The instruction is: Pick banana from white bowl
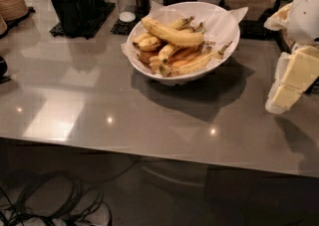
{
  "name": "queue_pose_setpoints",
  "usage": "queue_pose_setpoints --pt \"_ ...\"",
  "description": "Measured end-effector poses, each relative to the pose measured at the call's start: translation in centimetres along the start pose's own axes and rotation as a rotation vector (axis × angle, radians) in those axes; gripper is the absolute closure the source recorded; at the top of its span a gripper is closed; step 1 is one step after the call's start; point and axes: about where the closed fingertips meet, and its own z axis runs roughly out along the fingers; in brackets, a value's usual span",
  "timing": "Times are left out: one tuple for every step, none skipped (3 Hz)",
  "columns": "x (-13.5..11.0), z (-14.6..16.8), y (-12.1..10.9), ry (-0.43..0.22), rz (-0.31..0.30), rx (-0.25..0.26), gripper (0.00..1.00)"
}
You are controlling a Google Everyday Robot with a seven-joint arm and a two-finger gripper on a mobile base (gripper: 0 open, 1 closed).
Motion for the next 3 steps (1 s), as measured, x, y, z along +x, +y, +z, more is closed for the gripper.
queue_pose_setpoints --pt "-5.4 2.2 -2.8 -0.140 -0.040 -0.090 0.00" --pt "-13.4 4.5 -5.8 -0.272 -0.107 -0.198 0.00" --pt "-16.1 3.0 -7.6 -0.330 -0.136 -0.149 0.00"
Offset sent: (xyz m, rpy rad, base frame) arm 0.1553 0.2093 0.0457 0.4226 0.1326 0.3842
